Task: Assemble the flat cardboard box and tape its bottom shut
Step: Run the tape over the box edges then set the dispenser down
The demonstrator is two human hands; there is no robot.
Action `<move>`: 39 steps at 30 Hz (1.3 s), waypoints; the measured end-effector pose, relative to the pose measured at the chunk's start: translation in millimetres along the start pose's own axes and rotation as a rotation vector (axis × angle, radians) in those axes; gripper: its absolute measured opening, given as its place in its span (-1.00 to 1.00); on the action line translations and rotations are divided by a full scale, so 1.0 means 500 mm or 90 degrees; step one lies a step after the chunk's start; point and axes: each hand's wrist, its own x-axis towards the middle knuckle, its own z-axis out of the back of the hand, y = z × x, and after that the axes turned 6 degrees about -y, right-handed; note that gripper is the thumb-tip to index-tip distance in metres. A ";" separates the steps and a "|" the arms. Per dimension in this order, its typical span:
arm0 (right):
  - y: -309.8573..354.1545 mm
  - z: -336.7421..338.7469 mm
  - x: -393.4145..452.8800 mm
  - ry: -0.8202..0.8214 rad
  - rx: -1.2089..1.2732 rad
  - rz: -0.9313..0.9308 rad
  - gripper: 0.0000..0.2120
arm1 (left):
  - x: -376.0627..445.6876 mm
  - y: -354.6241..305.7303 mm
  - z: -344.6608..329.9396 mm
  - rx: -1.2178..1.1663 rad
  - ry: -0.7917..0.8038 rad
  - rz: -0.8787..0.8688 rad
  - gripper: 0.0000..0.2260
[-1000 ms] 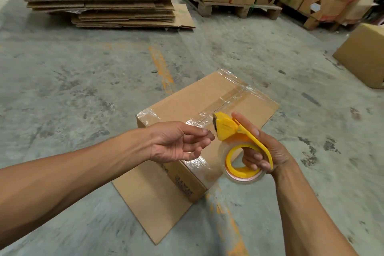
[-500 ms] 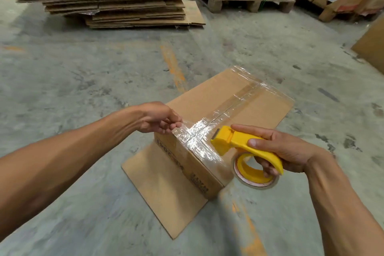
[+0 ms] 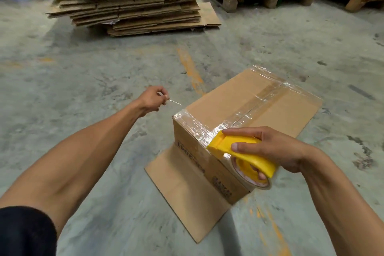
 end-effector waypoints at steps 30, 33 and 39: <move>-0.063 -0.004 -0.007 -0.109 -0.116 -0.017 -0.60 | -0.096 -0.022 -0.173 0.331 0.246 -0.570 -0.54; -0.070 -0.001 -0.014 -0.104 -0.149 -0.022 -0.59 | -0.091 -0.005 -0.223 0.513 0.282 -0.568 -0.56; -0.116 0.053 -0.126 -0.069 -0.060 -0.110 -0.60 | -0.081 0.008 -0.224 0.554 0.231 -0.586 -0.48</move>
